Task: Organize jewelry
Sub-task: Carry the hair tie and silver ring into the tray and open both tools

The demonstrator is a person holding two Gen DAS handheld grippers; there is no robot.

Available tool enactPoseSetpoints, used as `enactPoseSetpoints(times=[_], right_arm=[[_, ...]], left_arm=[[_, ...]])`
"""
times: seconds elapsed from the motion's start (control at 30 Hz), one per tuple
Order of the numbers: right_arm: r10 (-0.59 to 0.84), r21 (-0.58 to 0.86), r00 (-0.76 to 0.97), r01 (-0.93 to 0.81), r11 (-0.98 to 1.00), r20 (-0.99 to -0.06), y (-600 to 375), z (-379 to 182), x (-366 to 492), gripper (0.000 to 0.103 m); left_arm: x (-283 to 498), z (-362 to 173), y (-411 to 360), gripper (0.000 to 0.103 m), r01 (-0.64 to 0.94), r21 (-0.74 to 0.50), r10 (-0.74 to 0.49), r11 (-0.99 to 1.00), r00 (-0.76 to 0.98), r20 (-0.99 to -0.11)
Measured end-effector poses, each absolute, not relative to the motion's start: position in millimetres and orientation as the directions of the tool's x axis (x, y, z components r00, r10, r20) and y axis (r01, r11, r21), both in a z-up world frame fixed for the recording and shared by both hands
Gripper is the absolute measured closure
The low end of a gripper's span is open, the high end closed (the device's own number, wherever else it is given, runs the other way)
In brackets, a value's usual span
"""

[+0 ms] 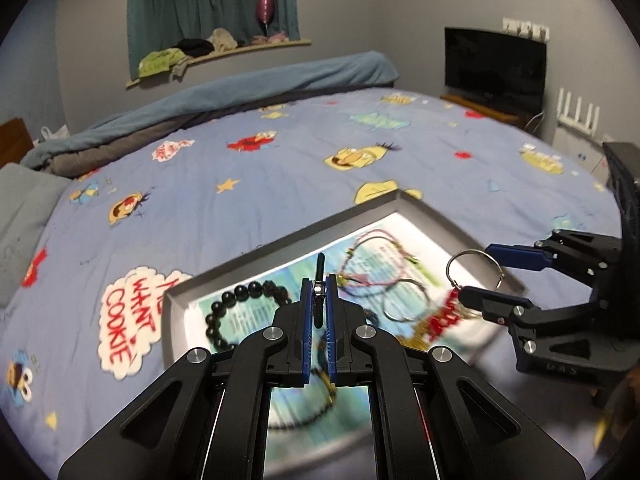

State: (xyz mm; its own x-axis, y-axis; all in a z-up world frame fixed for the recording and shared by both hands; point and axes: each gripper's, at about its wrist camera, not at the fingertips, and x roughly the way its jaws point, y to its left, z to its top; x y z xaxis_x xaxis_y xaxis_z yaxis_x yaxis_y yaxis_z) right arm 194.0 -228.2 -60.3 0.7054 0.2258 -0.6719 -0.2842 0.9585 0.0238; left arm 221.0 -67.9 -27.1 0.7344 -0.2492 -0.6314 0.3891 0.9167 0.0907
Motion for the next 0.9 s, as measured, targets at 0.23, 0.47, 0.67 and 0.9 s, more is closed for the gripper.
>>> enactPoseSetpoints(times=[0.23,0.47,0.67,0.9], right_arm=[[0.196,-0.007,0.648,-0.297,0.955,-0.736,-220,-82,227,0.054],[0.192,-0.022,0.617,-0.321,0.947,-0.764,-211,-91,237,0.054],[0.172,-0.048,0.617,-0.323,0.945,-0.768,-206,-95,242,0.054],[0.164,-0.061,0.626,-0.322,0.945,-0.762,-206,-96,242,0.053]], left_arm=[[260,-50,-80,0.096,0.372,0.148,-0.182,0.916,0.716,-0.673],[276,-77,-99,0.096,0.436,0.149,-0.188,0.887,0.638,-0.747],[279,-88,-105,0.095,0.439,0.158,-0.168,0.884,0.614,-0.771],[275,-79,-96,0.070,0.416,0.105,-0.205,0.903,0.633,-0.747]])
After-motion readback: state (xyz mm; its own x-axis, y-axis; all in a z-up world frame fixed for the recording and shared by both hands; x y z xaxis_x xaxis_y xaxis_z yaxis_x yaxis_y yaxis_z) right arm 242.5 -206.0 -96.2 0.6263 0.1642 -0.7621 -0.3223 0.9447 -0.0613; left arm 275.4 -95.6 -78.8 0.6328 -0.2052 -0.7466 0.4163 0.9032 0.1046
